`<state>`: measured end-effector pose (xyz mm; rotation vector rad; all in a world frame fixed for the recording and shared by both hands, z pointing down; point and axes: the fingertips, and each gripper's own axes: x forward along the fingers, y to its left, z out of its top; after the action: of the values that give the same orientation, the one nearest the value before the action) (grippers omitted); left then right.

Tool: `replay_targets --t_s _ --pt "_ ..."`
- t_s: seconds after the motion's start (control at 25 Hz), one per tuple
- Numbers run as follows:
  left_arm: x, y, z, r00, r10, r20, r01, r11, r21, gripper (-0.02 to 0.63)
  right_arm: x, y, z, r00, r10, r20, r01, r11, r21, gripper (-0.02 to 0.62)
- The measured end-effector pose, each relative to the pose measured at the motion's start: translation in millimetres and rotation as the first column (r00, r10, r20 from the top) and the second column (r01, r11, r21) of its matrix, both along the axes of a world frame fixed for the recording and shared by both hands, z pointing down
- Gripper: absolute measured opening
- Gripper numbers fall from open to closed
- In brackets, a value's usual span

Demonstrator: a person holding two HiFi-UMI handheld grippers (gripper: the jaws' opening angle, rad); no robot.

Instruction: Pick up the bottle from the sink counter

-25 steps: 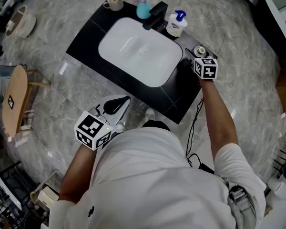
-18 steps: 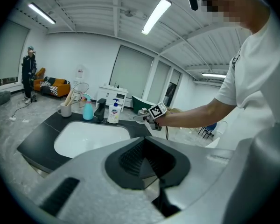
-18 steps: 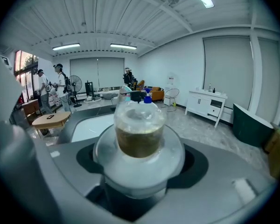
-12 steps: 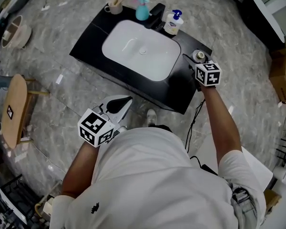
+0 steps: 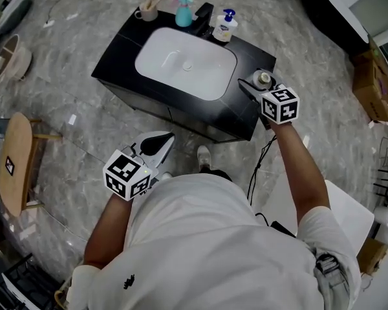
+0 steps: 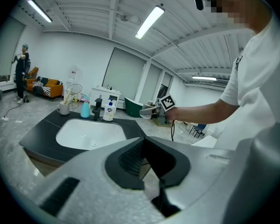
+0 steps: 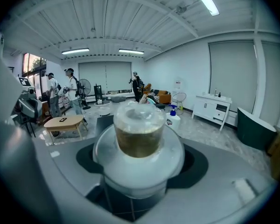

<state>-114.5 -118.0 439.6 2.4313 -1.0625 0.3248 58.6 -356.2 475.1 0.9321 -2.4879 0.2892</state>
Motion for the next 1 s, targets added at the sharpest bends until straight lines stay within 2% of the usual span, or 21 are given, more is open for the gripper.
replay_targets --t_s 0.68,1.0 --pt "-29.4 86.6 6.2 0.999 0.049 -0.008 -0.049 0.999 0.003 0.006 -47.9 140.5 -43.4 0.997 -0.078 0.012 0.078 0.997 0.006 0.347" --pt "-32.5 110.1 11.4 0.998 0.064 -0.009 -0.064 0.998 0.001 0.006 -58.3 186.1 -54.7 0.995 -0.098 0.018 0.098 0.995 -0.001 0.348"
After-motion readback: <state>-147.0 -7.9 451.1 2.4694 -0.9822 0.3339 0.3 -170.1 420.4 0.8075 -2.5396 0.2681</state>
